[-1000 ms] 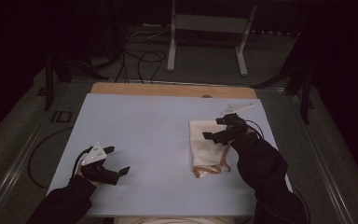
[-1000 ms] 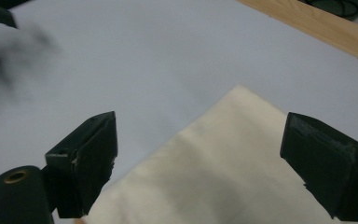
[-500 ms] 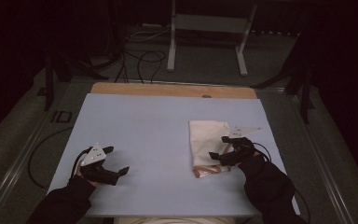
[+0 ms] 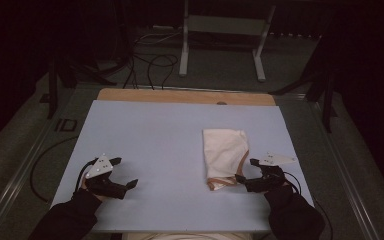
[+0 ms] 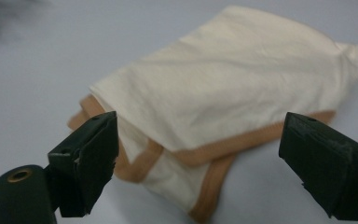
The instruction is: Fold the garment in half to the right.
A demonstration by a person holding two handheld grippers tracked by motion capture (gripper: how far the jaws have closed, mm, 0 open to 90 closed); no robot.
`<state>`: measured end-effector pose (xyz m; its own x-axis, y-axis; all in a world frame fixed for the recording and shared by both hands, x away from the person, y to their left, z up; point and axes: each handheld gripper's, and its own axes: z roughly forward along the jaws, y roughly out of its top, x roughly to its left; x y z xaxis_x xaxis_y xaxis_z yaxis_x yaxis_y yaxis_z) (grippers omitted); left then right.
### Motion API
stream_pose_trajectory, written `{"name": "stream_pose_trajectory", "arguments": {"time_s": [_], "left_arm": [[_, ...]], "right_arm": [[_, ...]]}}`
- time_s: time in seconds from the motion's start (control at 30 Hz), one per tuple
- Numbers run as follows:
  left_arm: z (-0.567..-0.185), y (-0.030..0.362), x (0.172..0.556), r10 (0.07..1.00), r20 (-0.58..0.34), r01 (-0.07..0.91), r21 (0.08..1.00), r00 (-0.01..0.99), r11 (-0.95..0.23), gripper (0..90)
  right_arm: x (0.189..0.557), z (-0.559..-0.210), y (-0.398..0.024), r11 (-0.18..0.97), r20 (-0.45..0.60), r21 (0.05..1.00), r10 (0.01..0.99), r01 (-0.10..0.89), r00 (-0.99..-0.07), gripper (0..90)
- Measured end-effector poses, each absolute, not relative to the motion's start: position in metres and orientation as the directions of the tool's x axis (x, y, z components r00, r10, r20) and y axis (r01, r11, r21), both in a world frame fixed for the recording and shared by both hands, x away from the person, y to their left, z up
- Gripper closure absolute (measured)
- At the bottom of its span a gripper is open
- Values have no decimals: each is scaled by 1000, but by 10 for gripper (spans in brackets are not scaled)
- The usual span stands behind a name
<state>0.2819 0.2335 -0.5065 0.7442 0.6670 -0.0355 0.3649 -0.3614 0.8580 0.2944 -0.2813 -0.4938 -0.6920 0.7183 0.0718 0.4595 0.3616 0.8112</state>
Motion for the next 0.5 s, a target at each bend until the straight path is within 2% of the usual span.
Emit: {"name": "stream_pose_trajectory", "arguments": {"time_s": [0.13, 0.33, 0.5], "left_arm": [[-506, 234, 282, 669, -33, 364, 858, 743, -362, 1], [-508, 233, 282, 667, -31, 368, 853, 744, -370, 1], [-507, 234, 282, 673, -33, 368, 856, 739, -363, 1]], "right_arm": [[289, -500, -283, 388, 40, 803, 722, 452, -691, 119], [288, -512, -288, 369, 68, 791, 740, 489, -669, 119], [289, -514, -284, 382, 60, 794, 725, 472, -687, 118]]}}
